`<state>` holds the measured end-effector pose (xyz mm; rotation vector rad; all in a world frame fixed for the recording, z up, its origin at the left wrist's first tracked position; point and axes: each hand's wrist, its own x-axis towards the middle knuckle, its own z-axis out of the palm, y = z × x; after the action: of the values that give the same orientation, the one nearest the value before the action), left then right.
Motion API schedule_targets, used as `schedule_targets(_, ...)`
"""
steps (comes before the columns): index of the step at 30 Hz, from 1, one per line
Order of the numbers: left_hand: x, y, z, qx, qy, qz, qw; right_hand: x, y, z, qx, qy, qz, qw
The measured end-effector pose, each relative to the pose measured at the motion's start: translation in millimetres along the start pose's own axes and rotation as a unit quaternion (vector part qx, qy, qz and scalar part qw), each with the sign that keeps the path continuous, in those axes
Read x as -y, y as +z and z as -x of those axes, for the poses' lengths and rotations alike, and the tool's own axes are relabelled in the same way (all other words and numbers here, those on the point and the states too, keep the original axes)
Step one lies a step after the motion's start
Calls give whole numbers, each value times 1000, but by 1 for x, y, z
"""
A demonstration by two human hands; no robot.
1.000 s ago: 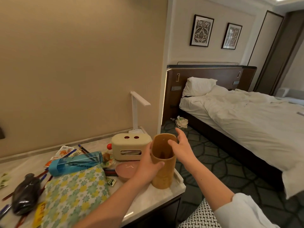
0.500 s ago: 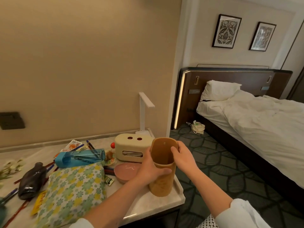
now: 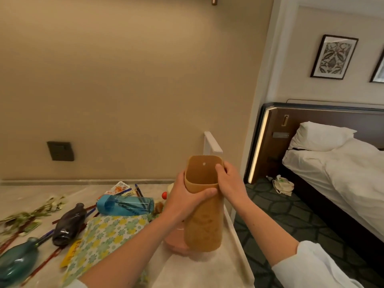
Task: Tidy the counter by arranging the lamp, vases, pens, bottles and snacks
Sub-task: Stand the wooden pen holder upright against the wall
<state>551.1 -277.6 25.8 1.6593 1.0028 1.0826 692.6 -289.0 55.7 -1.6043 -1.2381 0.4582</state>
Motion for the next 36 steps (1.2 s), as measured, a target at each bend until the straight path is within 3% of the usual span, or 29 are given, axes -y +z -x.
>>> schedule_targets(7,-1,-74,-48,-66,21,-21,997,50,61,-53,29,-60,-16,998)
schedule_targets(13,12,-133,-115,-63,22,-26,997,78,121,-114,24,-68,-26,997)
schedule_targets(26,130,-171,-218,18,-89,-36,995,19,240,-187,39,96,-41,994)
schedule_targets(36,168,-157,-242,33,-122,-64,990,-13,267,-210,18,135,-43,990)
